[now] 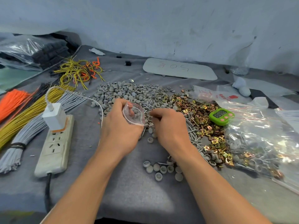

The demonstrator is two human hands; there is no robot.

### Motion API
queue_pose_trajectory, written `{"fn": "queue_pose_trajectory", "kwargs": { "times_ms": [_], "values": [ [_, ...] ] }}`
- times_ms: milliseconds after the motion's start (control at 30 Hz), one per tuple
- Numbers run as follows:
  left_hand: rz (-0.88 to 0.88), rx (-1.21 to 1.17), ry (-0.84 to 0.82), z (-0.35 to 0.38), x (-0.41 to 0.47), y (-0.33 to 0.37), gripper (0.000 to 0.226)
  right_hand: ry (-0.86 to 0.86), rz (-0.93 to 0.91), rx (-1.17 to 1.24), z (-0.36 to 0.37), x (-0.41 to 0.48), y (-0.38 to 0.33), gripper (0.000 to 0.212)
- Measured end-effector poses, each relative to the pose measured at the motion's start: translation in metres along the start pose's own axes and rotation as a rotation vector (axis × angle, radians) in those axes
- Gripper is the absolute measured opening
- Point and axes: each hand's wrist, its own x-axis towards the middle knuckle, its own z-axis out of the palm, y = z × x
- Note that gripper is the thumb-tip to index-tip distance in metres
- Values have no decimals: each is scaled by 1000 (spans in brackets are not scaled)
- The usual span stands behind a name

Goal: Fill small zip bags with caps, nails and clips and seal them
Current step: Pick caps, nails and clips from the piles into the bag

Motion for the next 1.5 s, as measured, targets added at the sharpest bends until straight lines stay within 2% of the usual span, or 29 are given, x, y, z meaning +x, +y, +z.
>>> {"fn": "queue_pose_trajectory", "kwargs": {
  "times_ms": [67,133,233,500,767,867,967,1100,1200,1267,1333,1400,1500],
  "values": [
    [22,49,-15,3,0,0,34,64,16,178,-6,-2,-1,19],
    [47,115,-41,7,-1,1,34,88,70,454,-18,-4,-3,17],
    [82,159,-91,12,-2,2,35,16,44,657,-36,-10,-6,15],
    [149,204,-248,24,-10,7,32,-127,-2,376,-41,-18,-5,25],
    [28,70,-332,25,-12,15,40,72,-50,436,-43,-16,-7,34],
    [-65,-68,-369,23,-11,18,50,59,-120,377,-38,-15,-14,37],
    [-87,-178,-391,20,-10,20,57,50,-136,400,-36,-14,-17,33],
    [-131,-253,-327,17,-8,20,46,191,-142,452,-39,-12,-17,23],
    [-148,-317,-252,16,-8,18,47,232,-30,363,-47,-9,-5,22],
    [-162,-350,-206,14,-8,17,48,87,102,115,-50,-6,8,29],
    [-164,-351,-149,12,-7,15,49,-190,216,-141,-49,-4,20,47],
    [-146,-330,-83,10,-5,12,48,-404,218,-308,-47,-4,27,66],
    [-114,-276,-21,8,-3,11,50,-444,172,-328,-52,-2,37,65]
  ]
}}
